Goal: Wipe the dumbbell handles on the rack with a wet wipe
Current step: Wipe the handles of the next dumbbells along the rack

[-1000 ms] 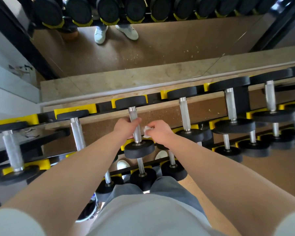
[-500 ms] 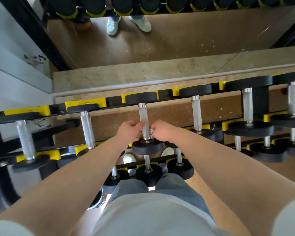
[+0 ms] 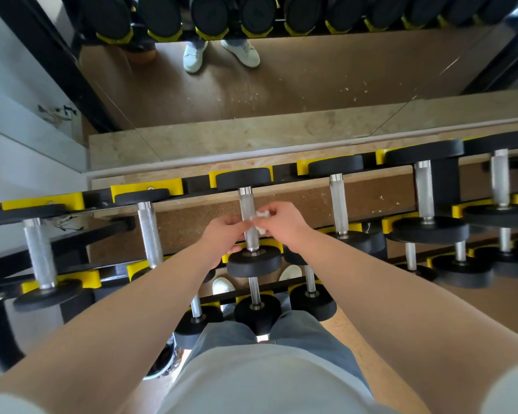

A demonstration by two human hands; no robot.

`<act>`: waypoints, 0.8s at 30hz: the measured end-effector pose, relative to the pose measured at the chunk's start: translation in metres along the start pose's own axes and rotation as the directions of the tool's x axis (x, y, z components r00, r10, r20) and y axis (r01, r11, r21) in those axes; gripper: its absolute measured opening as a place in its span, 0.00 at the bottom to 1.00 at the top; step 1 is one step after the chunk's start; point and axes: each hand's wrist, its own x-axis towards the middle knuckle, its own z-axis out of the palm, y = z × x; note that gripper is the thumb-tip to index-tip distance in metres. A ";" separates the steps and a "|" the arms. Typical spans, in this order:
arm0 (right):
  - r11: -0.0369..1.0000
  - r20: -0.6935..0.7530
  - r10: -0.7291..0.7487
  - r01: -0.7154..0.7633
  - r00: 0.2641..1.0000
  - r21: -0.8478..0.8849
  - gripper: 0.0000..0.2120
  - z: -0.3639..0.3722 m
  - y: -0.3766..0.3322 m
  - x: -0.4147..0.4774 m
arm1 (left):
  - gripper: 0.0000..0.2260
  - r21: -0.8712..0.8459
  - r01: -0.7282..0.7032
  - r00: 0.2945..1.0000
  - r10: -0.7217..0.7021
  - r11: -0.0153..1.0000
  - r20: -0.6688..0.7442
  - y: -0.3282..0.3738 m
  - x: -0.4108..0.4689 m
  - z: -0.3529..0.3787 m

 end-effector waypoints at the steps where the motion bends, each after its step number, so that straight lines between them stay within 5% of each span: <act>1: 1.000 0.009 -0.004 0.004 1.000 -0.027 0.15 0.002 0.004 -0.003 | 0.09 -0.006 0.008 1.000 -0.008 1.000 0.000 -0.001 0.000 -0.001; 11: 0.967 -0.140 -0.162 0.129 0.977 -0.218 0.10 0.008 -0.001 -0.013 | 0.04 -0.089 0.031 0.999 -0.027 0.996 0.044 -0.011 -0.013 -0.008; 24: 0.997 -0.144 -0.039 0.030 0.989 -0.065 0.07 -0.023 0.027 -0.043 | 0.07 -0.016 -0.110 0.992 0.110 0.994 0.054 0.000 -0.027 0.000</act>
